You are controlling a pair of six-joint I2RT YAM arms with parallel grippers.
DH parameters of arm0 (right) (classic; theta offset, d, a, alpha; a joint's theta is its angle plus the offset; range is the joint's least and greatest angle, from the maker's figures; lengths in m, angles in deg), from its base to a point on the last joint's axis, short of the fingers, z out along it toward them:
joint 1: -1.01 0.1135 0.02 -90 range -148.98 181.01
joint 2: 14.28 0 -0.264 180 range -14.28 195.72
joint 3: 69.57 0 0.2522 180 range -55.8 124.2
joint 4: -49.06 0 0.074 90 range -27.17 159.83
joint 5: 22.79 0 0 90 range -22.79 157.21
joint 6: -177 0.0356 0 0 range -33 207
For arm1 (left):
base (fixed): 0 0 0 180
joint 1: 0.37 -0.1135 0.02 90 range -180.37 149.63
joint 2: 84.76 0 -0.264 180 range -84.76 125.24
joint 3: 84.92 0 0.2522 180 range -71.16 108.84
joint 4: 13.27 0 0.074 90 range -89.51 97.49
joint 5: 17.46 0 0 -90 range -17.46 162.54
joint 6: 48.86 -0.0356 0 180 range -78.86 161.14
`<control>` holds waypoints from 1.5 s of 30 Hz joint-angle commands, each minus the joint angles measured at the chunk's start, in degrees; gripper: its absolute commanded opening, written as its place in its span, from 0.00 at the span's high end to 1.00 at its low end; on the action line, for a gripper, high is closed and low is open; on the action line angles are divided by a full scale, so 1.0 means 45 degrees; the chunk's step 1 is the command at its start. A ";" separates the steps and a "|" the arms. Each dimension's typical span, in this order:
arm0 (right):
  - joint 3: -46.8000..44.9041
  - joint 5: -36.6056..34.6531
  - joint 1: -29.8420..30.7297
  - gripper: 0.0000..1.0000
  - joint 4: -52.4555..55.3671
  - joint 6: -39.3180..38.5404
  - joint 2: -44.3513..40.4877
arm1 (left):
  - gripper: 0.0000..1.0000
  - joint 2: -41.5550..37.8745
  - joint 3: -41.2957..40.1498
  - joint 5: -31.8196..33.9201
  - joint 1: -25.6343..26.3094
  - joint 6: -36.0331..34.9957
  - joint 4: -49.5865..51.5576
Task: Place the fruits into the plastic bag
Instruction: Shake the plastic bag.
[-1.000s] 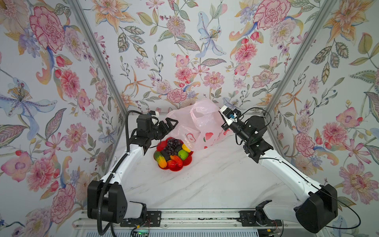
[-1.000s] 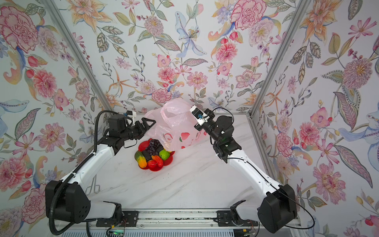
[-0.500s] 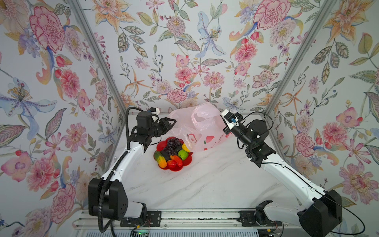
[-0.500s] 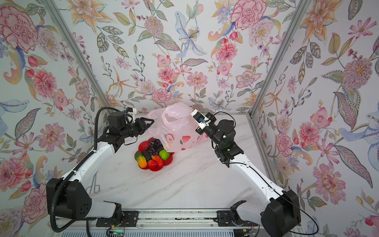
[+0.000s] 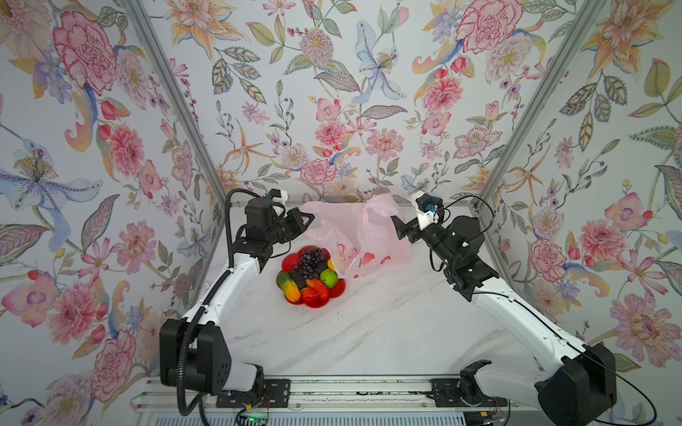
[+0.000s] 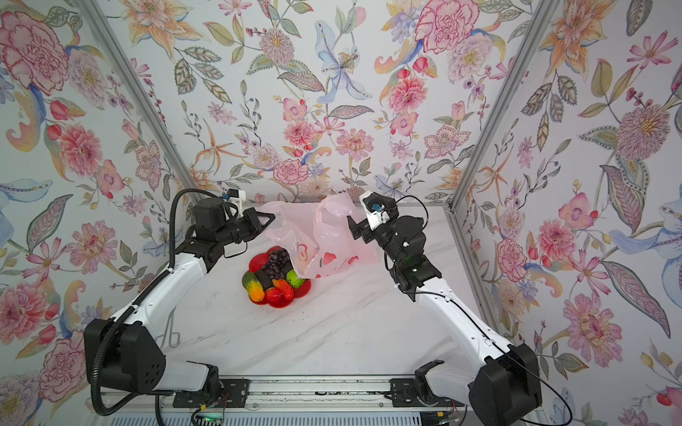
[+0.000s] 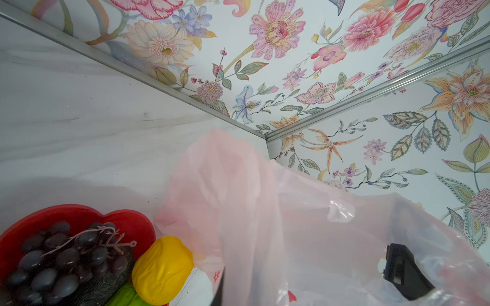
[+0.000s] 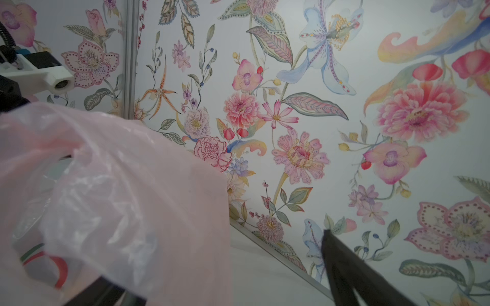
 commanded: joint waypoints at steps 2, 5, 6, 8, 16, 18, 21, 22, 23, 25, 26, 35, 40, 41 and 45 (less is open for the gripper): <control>0.0669 -0.0632 -0.1147 0.01 0.4936 0.6416 -0.1310 | 1.00 0.0388 0.0592 -0.0319 0.0561 -0.0085 -0.1030; 0.1689 0.1309 -0.2591 0.01 0.8278 0.9061 -0.1479 | 1.00 0.0755 0.0939 -0.0166 0.1101 -0.0260 -0.1001; 0.1993 0.2086 -0.3059 0.01 0.9041 0.9725 -0.1555 | 1.00 0.0870 0.1065 -0.0080 0.1272 -0.0325 -0.0974; 0.3102 0.2884 -0.3553 0.01 1.0913 1.0819 -0.1550 | 1.00 0.1120 0.1417 0.0157 0.1656 -0.0499 -0.0792; 0.8219 0.3511 -0.2333 0.00 1.6124 1.3239 -0.0025 | 1.00 0.2281 0.3503 0.0598 0.2880 -0.1207 0.0187; 0.8531 0.3187 -0.1795 0.02 1.6221 1.3969 0.0098 | 1.00 0.2376 0.3847 0.0580 0.3050 -0.1190 0.0212; 0.8754 0.3023 -0.1072 0.08 1.6230 1.4955 0.0365 | 1.00 0.2408 0.4152 0.0540 0.3351 -0.1057 0.0150; 0.8780 0.2913 -0.0788 0.09 1.6256 1.5238 0.0405 | 1.00 0.2417 0.4249 0.0540 0.3432 -0.1007 0.0150; 0.8753 0.2762 -0.0505 0.10 1.6261 1.5520 0.0422 | 1.00 0.2399 0.4276 0.0540 0.3521 -0.0979 0.0140; 0.8585 0.2281 -0.0136 0.12 1.6312 1.5897 0.0305 | 1.00 0.2339 0.4321 0.0559 0.3695 -0.0907 0.0077; 0.8385 0.2072 -0.0043 0.13 1.6315 1.6030 0.0199 | 1.00 0.2289 0.4333 0.0559 0.3761 -0.0897 0.0077; 0.6623 0.1343 0.0071 0.19 1.6550 1.6211 -0.0250 | 1.00 0.1754 0.3711 0.0550 0.3897 -0.0993 0.0261; 0.5807 0.0398 0.0042 0.26 1.6608 1.5646 -0.0203 | 1.00 0.1754 0.3231 0.0365 0.3921 -0.0744 -0.0137; 0.5753 0.0299 0.0042 0.27 1.6628 1.5511 -0.0106 | 1.00 0.1347 0.3153 0.0341 0.3898 -0.0725 -0.0173; 0.5399 0.0035 0.0022 0.48 1.6622 1.5226 -0.0178 | 1.00 0.1180 0.2951 0.0563 0.3887 -0.0751 -0.0129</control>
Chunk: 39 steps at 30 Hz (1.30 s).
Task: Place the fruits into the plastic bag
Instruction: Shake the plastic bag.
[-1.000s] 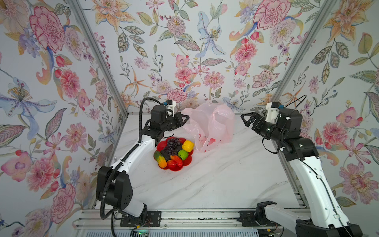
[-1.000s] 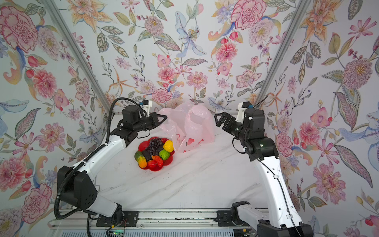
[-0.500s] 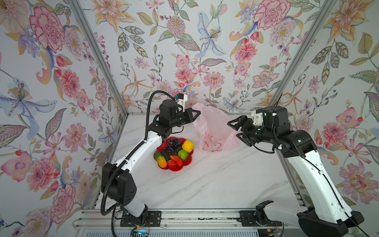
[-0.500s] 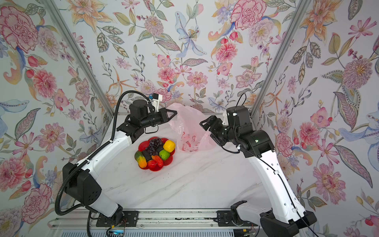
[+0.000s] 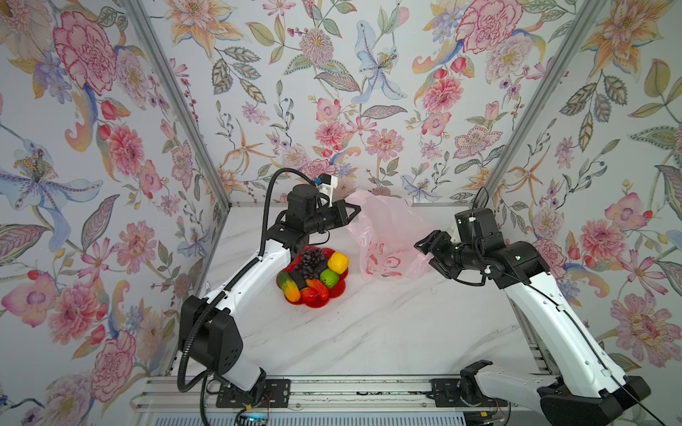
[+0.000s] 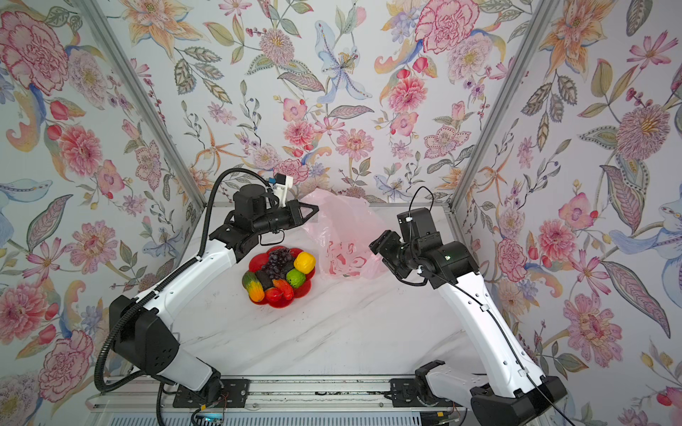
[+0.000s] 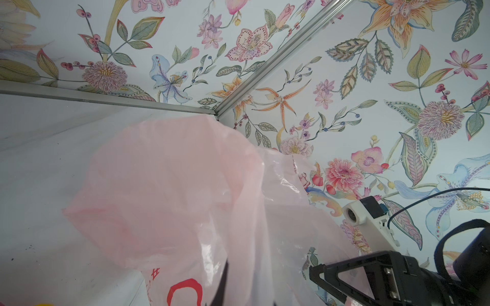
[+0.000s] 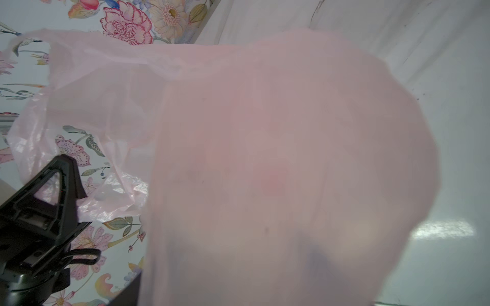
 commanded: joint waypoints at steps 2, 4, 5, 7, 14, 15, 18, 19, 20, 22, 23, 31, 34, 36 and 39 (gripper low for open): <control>-0.0266 -0.0942 0.0056 0.66 0.0234 -0.0496 -0.0290 | 1.00 -0.0631 -0.0146 0.0310 0.0088 -0.0175 0.0190; -0.0127 -0.1348 0.0056 0.88 0.0222 -0.0799 -0.0484 | 1.00 -0.0657 0.0049 0.0542 0.0088 -0.0500 0.0788; -0.0005 -0.1534 0.0056 0.96 0.0201 -0.0979 -0.0534 | 1.00 -0.0638 0.0246 0.0763 0.0098 -0.0790 0.1360; 0.0374 -0.1983 -0.0009 1.00 0.0165 -0.1612 -0.0437 | 1.00 -0.0477 0.1237 0.1998 0.0088 -0.1915 0.3792; 0.2132 -0.1564 -0.1458 1.00 -0.2245 -0.4110 0.1416 | 1.00 0.2830 0.8249 0.9991 0.0181 -0.5672 1.2922; 0.2554 -0.1281 -0.1555 1.00 -0.2406 -0.4216 0.1788 | 1.00 0.3279 0.9357 1.0448 0.0186 -0.5872 1.3429; 0.3693 -0.1281 -0.1397 1.00 -0.2450 -0.4887 0.2612 | 1.00 0.4412 1.2242 1.1168 0.0178 -0.6133 1.4527; 0.3780 -0.1346 -0.1347 1.00 -0.2610 -0.5155 0.2782 | 1.00 0.4833 1.3058 1.1220 0.0168 -0.6179 1.4828; 0.3736 -0.1277 -0.1341 1.00 -0.2914 -0.5390 0.2954 | 1.00 0.5164 1.3438 1.1103 0.0126 -0.6190 1.4944; 0.3687 -0.1163 -0.1382 1.00 -0.3892 -0.5981 0.3530 | 1.00 0.5938 1.4056 1.0358 -0.0174 -0.6016 1.4906; 0.3861 -0.1164 -0.1384 1.00 -0.4334 -0.6225 0.3840 | 1.00 0.6299 1.4423 0.9948 -0.0307 -0.5853 1.4761; 0.7139 -0.3153 0.1491 1.00 -1.2052 -1.4067 0.4521 | 1.00 0.4964 1.5957 0.9796 0.0276 -0.5581 0.8371; 0.7983 -0.2668 0.2847 1.00 -1.3806 -1.6420 0.4178 | 1.00 0.2081 1.2243 1.0129 0.1007 -0.6928 0.3941; 0.8390 -0.2432 0.3894 1.00 -1.4227 -1.7541 0.3940 | 1.00 0.0661 1.0553 1.0416 0.1596 -0.7773 0.1860; 0.7736 -0.2514 0.4606 1.00 -1.4395 -1.8823 0.3357 | 1.00 -0.0214 0.9711 1.1493 0.2671 -0.9646 0.1260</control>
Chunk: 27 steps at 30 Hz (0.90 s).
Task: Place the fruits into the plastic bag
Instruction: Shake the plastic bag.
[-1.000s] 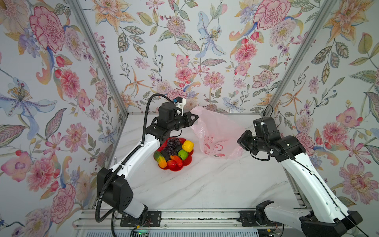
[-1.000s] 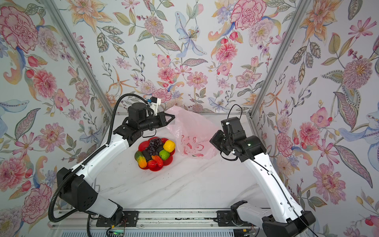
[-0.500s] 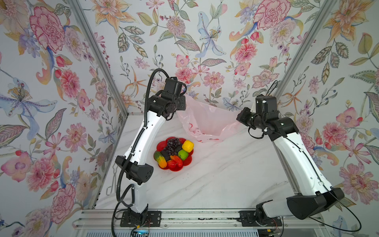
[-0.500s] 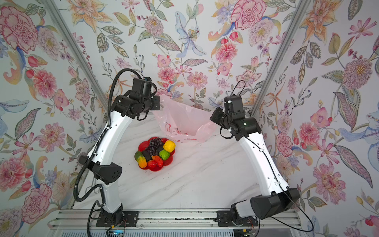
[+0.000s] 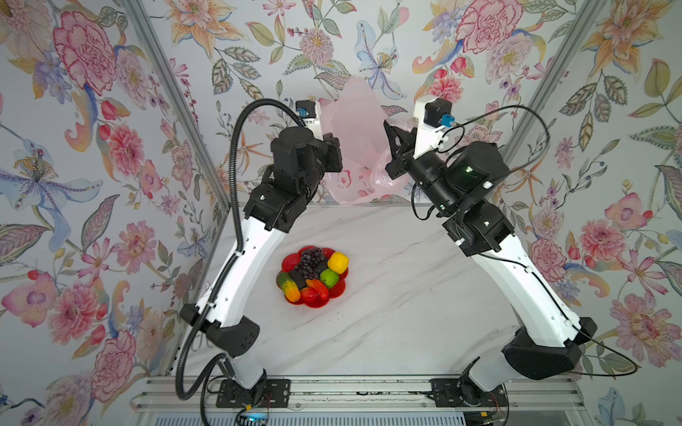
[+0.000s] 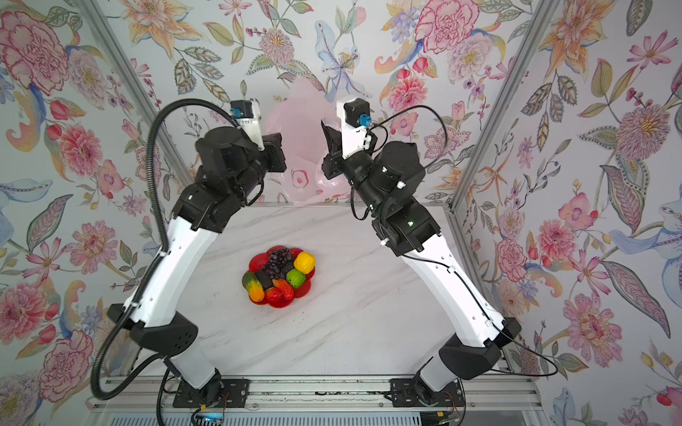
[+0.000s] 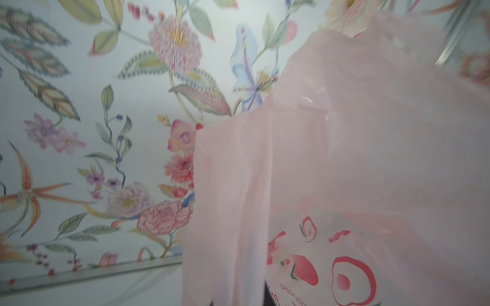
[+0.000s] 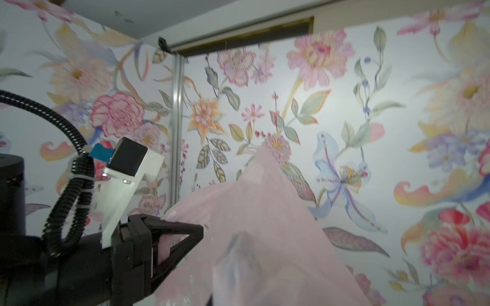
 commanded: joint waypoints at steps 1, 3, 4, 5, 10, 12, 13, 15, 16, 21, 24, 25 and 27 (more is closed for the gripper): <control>-0.0761 -0.0308 0.0178 1.00 -0.1797 -0.2826 -0.1004 | 1.00 -0.1452 -0.1030 0.1688 0.0894 -0.2820 -0.3190; -0.3226 -0.0980 -0.0358 1.00 -0.2077 -0.2820 -0.1653 | 1.00 -0.2005 -0.2959 0.2562 0.1051 -0.3387 -0.3266; -0.4724 -0.1206 -0.0915 1.00 -0.2164 -0.2100 -0.1940 | 1.00 -0.2381 -0.4602 0.3271 0.1039 -0.3473 -0.3561; -0.6569 -0.1154 -0.1548 1.00 -0.2157 -0.0528 -0.2233 | 1.00 -0.2778 -0.6521 0.3887 0.0934 -0.3415 -0.4051; -1.2843 -0.0736 -0.3286 1.00 -0.0517 0.6587 -0.2640 | 1.00 -0.1705 -1.0621 0.2779 -0.0449 -0.0286 -0.1150; -1.3524 -0.0928 -0.2795 1.00 -0.0084 0.6638 -0.3002 | 1.00 -0.1118 -1.0838 0.2140 -0.0536 0.0270 0.0129; -1.3381 -0.0972 -0.2720 1.00 0.0412 0.6473 -0.3135 | 1.00 -0.1108 -1.0809 0.1859 -0.0544 0.0421 0.0596; -1.2987 -0.1027 -0.2795 1.00 0.1005 0.6136 -0.3502 | 1.00 -0.1156 -1.0837 0.1552 -0.0548 0.0649 0.0810; -1.2869 -0.1051 -0.2928 1.00 0.0994 0.6089 -0.3690 | 1.00 -0.1482 -1.0940 0.1511 -0.0541 0.0693 0.0536; -1.1657 -0.0645 -0.3607 1.00 0.0790 0.6261 -0.4147 | 1.00 -0.2224 -1.0258 0.0881 -0.0947 0.1058 0.0189; -1.1026 -0.0642 -0.3612 1.00 0.0840 0.6194 -0.4148 | 1.00 -0.2063 -0.9442 0.0626 -0.0967 0.0943 0.0483; -1.0863 -0.0610 -0.3630 1.00 0.0856 0.6153 -0.4185 | 1.00 -0.1999 -0.9220 0.0485 -0.0977 0.0907 0.0539; -1.0664 -0.0583 -0.3650 1.00 0.0930 0.6107 -0.4226 | 1.00 -0.1847 -0.8747 0.0310 -0.0980 0.0900 0.0685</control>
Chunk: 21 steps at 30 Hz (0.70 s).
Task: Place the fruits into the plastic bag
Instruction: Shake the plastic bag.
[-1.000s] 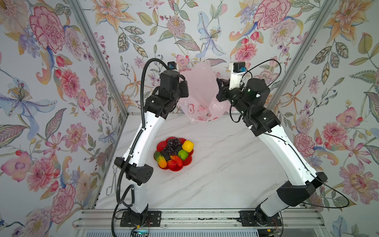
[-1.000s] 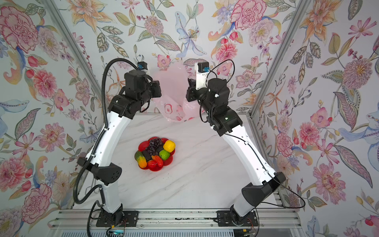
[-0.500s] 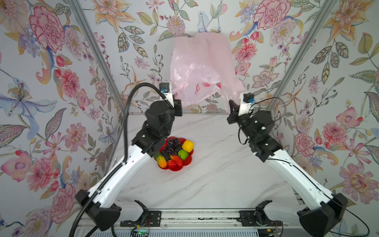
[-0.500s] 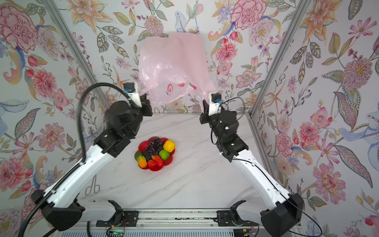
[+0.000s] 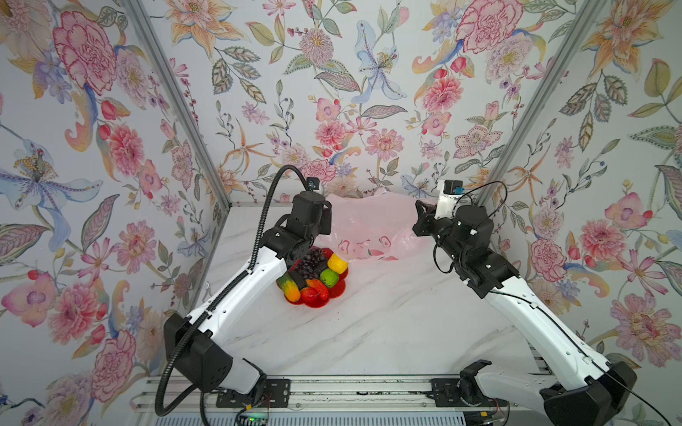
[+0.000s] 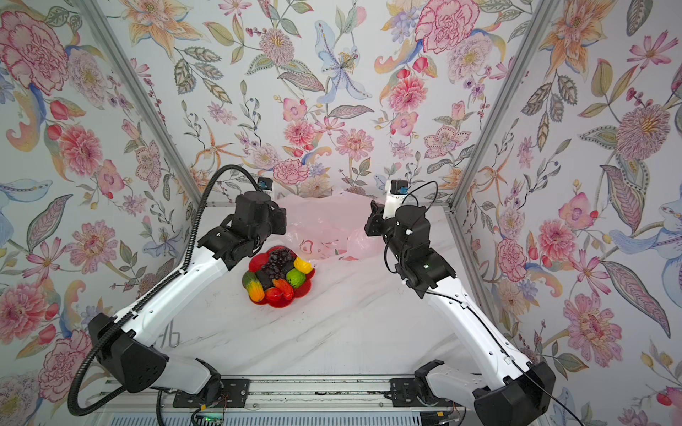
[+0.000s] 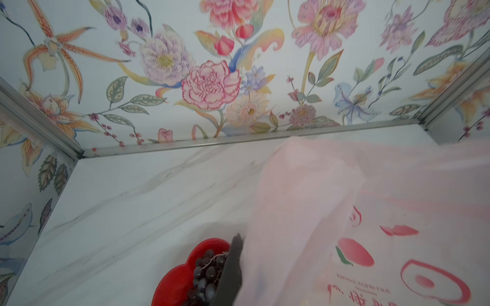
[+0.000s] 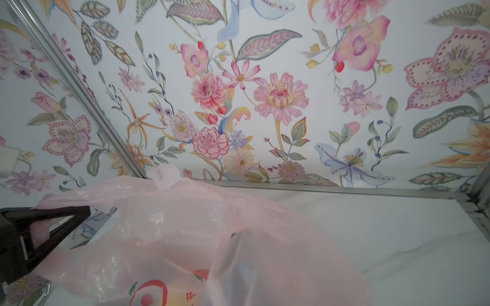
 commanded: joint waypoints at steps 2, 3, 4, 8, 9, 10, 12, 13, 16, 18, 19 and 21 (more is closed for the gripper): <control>0.0286 0.0184 -0.0034 1.00 0.0519 0.0102 0.0151 | 1.00 0.0491 0.0903 -0.0673 -0.0087 0.0171 0.0728; 0.0330 0.0167 -0.0042 1.00 0.0582 0.0145 0.0121 | 1.00 0.0636 0.1225 -0.0766 -0.0091 0.0172 0.0989; 0.0376 0.0155 -0.0043 1.00 0.0674 0.0204 0.0087 | 1.00 0.0786 0.1482 -0.0848 -0.0082 0.0181 0.1252; 0.0374 -0.0048 -0.0096 1.00 0.1106 0.0484 0.0060 | 1.00 0.1657 0.2655 -0.1117 -0.0087 0.0265 0.2583; 0.0377 -0.0167 -0.0134 1.00 0.1268 0.0493 0.0161 | 1.00 0.1920 0.2956 -0.1184 -0.0119 0.0322 0.2946; 0.0393 -0.0349 -0.0211 1.00 0.1486 0.0505 0.0306 | 1.00 0.2266 0.3364 -0.1196 -0.0141 0.0410 0.3482; 0.0494 -0.0772 -0.0467 1.00 0.1740 0.0548 0.0726 | 1.00 0.3279 0.4367 -0.1325 -0.0321 0.0607 0.4516; 0.0632 -0.0831 -0.0725 1.00 0.1691 0.0566 0.1040 | 1.00 0.4026 0.5166 -0.1610 -0.0503 0.0715 0.5097; 0.2106 -0.0285 -0.1631 1.00 0.1042 0.0435 0.2429 | 1.00 0.7226 1.0346 -0.2721 -0.1058 0.0887 0.7232; 0.4173 -0.0034 -0.1895 1.00 0.0551 -0.0189 0.3313 | 1.00 1.0284 1.7296 -0.3027 -0.1226 0.1314 0.8948; 0.5183 0.0055 -0.1852 1.00 0.0350 -0.0779 0.3603 | 1.00 1.0675 1.8848 -0.3524 -0.1373 0.1782 0.8520; 0.7407 -0.0083 -0.1468 1.00 0.0161 -0.2220 0.4085 | 1.00 0.7778 1.4000 -0.3792 -0.1567 0.2698 0.4142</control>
